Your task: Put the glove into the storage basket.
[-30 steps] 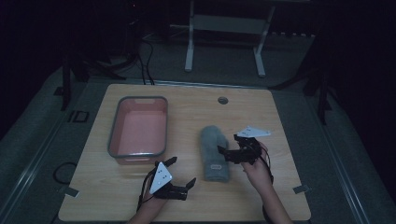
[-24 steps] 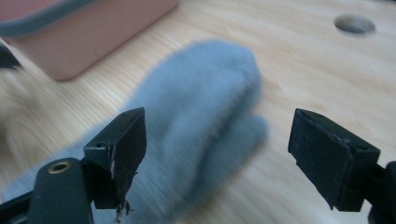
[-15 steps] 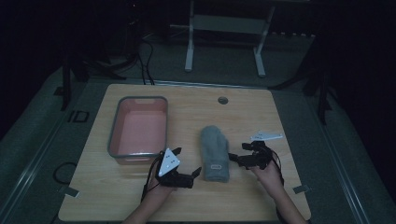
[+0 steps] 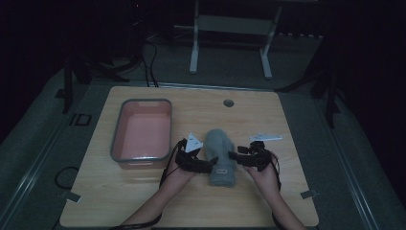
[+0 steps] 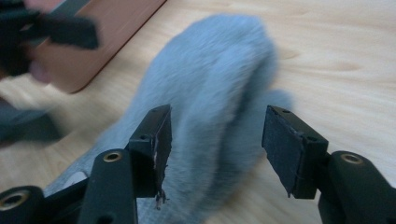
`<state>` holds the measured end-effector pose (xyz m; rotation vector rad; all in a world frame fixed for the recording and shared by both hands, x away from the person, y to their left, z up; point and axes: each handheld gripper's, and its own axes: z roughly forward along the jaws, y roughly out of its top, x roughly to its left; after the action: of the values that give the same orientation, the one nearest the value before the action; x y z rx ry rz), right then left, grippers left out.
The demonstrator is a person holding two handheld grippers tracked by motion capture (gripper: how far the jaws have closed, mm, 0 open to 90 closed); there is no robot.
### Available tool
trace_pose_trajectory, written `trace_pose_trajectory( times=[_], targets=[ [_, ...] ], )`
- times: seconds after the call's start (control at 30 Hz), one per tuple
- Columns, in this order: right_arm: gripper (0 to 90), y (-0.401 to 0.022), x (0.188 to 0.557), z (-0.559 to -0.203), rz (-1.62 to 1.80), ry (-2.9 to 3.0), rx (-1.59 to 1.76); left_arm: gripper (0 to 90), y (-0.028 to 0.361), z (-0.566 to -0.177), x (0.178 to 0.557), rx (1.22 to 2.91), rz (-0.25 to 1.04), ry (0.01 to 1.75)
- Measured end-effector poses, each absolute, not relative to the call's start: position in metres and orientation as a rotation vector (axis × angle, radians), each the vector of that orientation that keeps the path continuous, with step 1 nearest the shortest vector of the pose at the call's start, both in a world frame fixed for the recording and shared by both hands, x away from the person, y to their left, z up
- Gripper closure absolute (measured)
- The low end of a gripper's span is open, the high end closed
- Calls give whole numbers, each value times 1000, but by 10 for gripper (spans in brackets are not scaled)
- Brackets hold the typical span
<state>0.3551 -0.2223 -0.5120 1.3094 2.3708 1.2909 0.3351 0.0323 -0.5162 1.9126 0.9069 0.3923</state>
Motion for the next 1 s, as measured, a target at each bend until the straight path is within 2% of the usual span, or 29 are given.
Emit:
trace_pose_trajectory(
  times=[0.1,0.2,0.3,0.33,0.4,0.57,0.7,0.77,0.83,0.87,0.93,1.0],
  targets=[
    [417,-215,355,-525,1185,2402,1306,155,30,-519,348,1944,348,953],
    [392,-218,360,-538,1146,2432,1369,177,27,-527,360,1998,284,999],
    [298,-220,364,-543,1133,2468,1400,199,23,-539,369,2030,228,1045],
    [297,-221,365,-544,1130,2482,1405,199,23,-542,372,2033,209,1053],
    [360,-221,368,-547,1144,2524,1405,195,23,-545,375,2029,187,1058],
    [641,-222,372,-549,1180,2613,1330,193,21,-553,384,2035,135,1071],
    [713,-222,373,-549,1165,2629,1283,209,17,-559,389,2047,99,1055],
    [719,-222,373,-548,1148,2636,1270,279,16,-558,390,2057,73,1027],
    [724,-221,374,-548,1142,2639,1261,388,15,-558,391,2068,32,992],
    [725,-221,374,-548,1143,2641,1260,479,14,-559,391,2068,9,972],
    [732,-222,375,-548,1154,2638,1267,605,13,-561,390,2050,-20,964],
    [739,-221,375,-548,1153,2642,1267,683,12,-560,389,2052,-17,948]
  ],
)
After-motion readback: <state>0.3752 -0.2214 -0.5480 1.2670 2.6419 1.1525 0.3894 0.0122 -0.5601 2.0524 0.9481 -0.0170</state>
